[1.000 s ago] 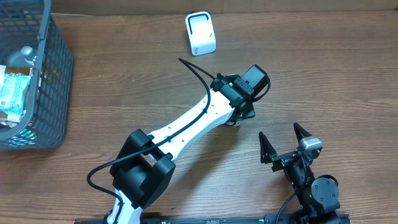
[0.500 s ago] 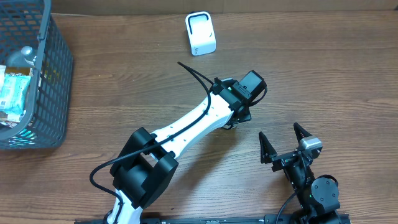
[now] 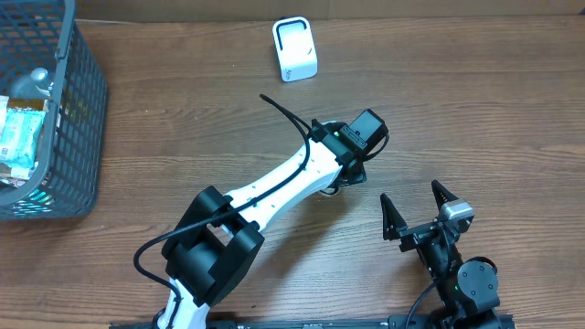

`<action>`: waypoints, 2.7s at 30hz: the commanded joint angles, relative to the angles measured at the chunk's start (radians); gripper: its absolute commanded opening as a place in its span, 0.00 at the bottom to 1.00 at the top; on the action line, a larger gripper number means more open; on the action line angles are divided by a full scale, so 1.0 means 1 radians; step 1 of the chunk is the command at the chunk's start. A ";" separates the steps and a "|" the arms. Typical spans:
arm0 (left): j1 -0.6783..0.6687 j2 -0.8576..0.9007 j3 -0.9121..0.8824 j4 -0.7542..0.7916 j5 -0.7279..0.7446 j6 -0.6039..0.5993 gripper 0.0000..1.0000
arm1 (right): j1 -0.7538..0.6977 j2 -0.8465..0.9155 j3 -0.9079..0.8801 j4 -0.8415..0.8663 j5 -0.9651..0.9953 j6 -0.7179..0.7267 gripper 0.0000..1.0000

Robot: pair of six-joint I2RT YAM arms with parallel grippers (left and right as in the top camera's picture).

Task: Scan the item barcode
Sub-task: 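Release the bottle on the table and retract the left arm left, then lower the left gripper into the basket and grasp the Kleenex tissue pack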

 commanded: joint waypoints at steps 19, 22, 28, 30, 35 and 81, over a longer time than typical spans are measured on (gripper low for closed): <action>0.323 -0.021 0.745 -0.555 -0.195 0.285 0.99 | -0.006 -0.007 -0.010 0.003 -0.002 -0.006 1.00; 0.445 -0.022 0.897 -0.678 -0.226 0.285 1.00 | -0.006 -0.007 -0.010 0.003 -0.002 -0.006 1.00; 0.804 -0.047 1.030 -0.767 -0.141 0.285 1.00 | -0.006 -0.007 -0.010 0.003 -0.002 -0.006 1.00; 0.886 -0.050 1.030 -0.767 -0.104 0.285 1.00 | -0.006 -0.007 -0.010 0.003 -0.002 -0.006 1.00; 1.077 -0.050 1.030 -0.767 -0.084 0.283 1.00 | -0.006 -0.007 -0.010 0.003 -0.002 -0.006 1.00; 1.337 0.122 1.024 -0.767 -0.214 0.247 1.00 | -0.006 -0.007 -0.010 0.003 -0.002 -0.006 1.00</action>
